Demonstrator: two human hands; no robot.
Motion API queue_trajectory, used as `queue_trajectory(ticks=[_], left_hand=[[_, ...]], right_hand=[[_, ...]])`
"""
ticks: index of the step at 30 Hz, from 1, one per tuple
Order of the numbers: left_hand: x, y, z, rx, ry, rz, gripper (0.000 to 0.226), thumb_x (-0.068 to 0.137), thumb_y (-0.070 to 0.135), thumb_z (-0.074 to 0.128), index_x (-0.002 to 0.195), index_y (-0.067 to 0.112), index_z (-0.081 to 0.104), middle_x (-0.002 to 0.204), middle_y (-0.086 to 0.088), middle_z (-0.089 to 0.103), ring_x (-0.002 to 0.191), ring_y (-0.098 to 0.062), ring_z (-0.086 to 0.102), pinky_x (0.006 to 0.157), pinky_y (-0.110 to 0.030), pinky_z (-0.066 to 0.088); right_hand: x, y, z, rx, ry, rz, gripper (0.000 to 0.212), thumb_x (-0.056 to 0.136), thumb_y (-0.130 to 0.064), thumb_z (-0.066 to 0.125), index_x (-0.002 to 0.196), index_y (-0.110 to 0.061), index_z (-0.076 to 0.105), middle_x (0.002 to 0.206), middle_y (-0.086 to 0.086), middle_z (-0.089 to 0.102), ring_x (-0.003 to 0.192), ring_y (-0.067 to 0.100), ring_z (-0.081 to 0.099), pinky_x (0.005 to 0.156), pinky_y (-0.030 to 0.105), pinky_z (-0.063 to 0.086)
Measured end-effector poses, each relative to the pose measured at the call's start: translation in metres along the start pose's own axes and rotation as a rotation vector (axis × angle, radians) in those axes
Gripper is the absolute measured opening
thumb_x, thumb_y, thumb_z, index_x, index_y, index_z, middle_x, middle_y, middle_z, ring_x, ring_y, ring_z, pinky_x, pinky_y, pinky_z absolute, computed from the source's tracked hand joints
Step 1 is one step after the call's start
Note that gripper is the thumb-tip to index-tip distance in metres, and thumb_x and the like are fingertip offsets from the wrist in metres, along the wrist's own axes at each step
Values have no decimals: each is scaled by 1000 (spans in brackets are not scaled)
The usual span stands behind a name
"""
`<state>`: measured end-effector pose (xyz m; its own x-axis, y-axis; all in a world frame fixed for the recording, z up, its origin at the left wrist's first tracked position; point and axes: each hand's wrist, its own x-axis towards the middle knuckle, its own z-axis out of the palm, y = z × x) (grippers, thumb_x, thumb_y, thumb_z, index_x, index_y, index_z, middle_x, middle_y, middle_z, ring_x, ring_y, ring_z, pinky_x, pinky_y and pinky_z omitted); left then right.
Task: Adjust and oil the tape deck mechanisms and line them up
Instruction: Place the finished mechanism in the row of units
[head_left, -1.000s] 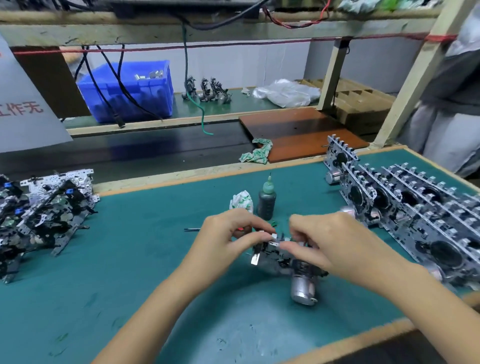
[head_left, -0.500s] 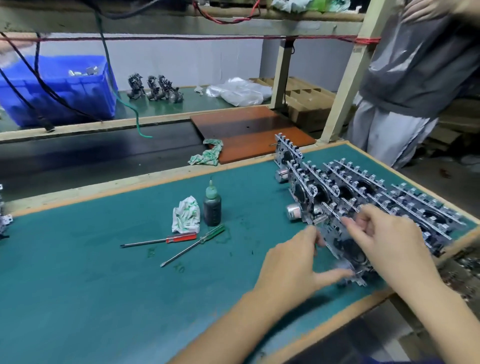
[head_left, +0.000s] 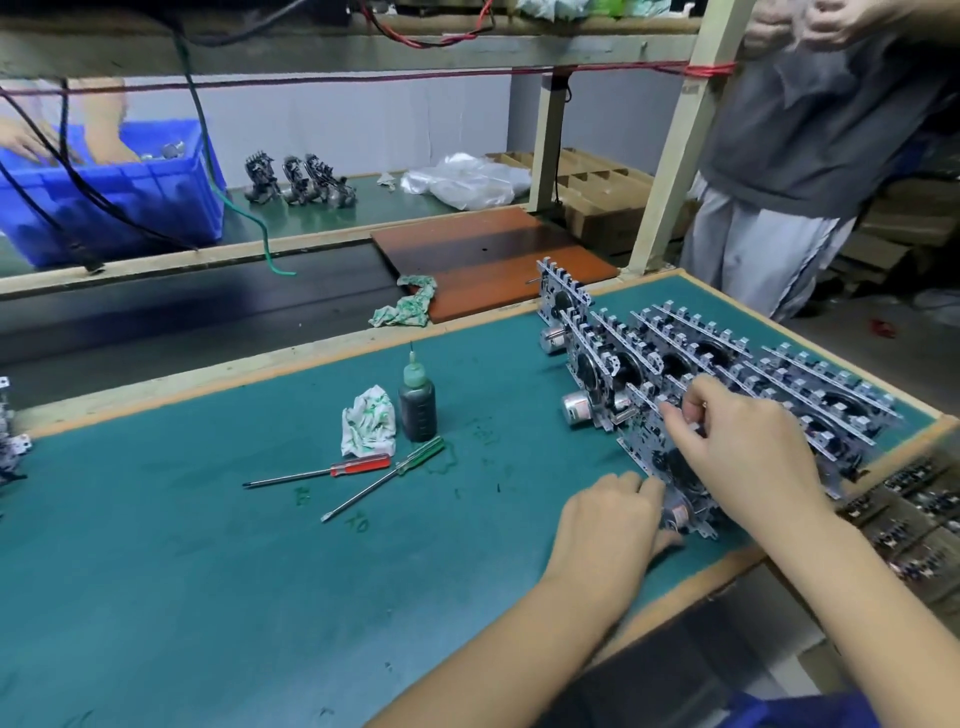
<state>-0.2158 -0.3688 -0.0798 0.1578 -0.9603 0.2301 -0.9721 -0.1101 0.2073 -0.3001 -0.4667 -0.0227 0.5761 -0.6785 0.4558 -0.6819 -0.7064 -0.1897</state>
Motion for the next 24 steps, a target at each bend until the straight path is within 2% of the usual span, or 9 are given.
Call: queue_trajectory(ticks=[2, 3, 5, 7, 10, 14, 17, 20, 24], left_hand=[[-4, 6, -10, 135, -112, -2, 47, 60, 72, 68, 75, 28, 67, 69, 12, 61, 66, -1, 59, 51, -16, 39], [-6, 7, -9, 216, -96, 13, 48, 61, 73, 66, 77, 29, 67, 71, 13, 61, 68, 1, 58, 52, -15, 39], [-3, 6, -7, 126, -77, 15, 49, 80, 62, 57, 107, 21, 61, 100, 4, 62, 94, -13, 57, 72, -25, 43], [-3, -6, -11, -55, -101, -22, 57, 89, 53, 52, 128, 11, 47, 119, -8, 55, 109, -25, 49, 85, -36, 39], [-24, -30, -33, -284, 71, -154, 46, 91, 45, 54, 125, 15, 50, 117, -5, 58, 108, -24, 51, 85, -37, 40], [-82, -84, -65, -398, 167, -352, 24, 89, 35, 55, 110, 23, 59, 103, 8, 62, 95, -12, 55, 81, -33, 45], [-144, -128, -82, -459, 258, -525, 10, 88, 29, 58, 95, 34, 64, 94, 18, 65, 82, -2, 56, 77, -27, 47], [-213, -163, -100, -414, 354, -692, 24, 86, 24, 65, 84, 47, 57, 89, 24, 64, 84, 3, 57, 77, -23, 47], [-299, -199, -127, -180, 411, -858, 34, 82, 20, 72, 86, 49, 54, 88, 27, 61, 92, 11, 52, 79, -8, 38]], right_hand=[[1, -3, -2, -32, -26, 24, 32, 89, -31, 61, 69, -14, 42, 46, -6, 35, 46, 22, 33, 45, 28, 19], [1, -6, -4, -97, -29, 45, 32, 89, -34, 59, 71, -14, 43, 51, -3, 39, 50, 23, 35, 47, 28, 21], [1, -14, -10, -244, 25, 58, 31, 89, -41, 55, 78, -13, 50, 67, 3, 49, 62, 26, 44, 51, 29, 27], [-2, -28, -16, -181, 155, -14, 28, 86, -38, 58, 83, -10, 56, 76, 9, 55, 74, 31, 51, 52, 28, 29], [-13, -68, -18, 89, 254, -176, 21, 85, -32, 61, 78, -13, 58, 71, 1, 56, 71, 27, 53, 50, 28, 33], [-31, -133, 1, 332, 159, -376, 26, 84, -39, 45, 82, -18, 60, 67, -8, 53, 67, 17, 54, 50, 32, 44], [-46, -186, 22, 418, 21, -516, 20, 80, -40, 51, 83, -22, 61, 68, -12, 53, 65, 12, 56, 48, 25, 43], [-63, -241, 41, 420, -129, -702, 15, 76, -38, 59, 82, -25, 62, 71, -13, 56, 67, 9, 58, 49, 20, 42], [-82, -312, 63, 488, -338, -972, 20, 79, -33, 59, 94, -19, 63, 85, -3, 61, 81, 18, 60, 63, 27, 51]])
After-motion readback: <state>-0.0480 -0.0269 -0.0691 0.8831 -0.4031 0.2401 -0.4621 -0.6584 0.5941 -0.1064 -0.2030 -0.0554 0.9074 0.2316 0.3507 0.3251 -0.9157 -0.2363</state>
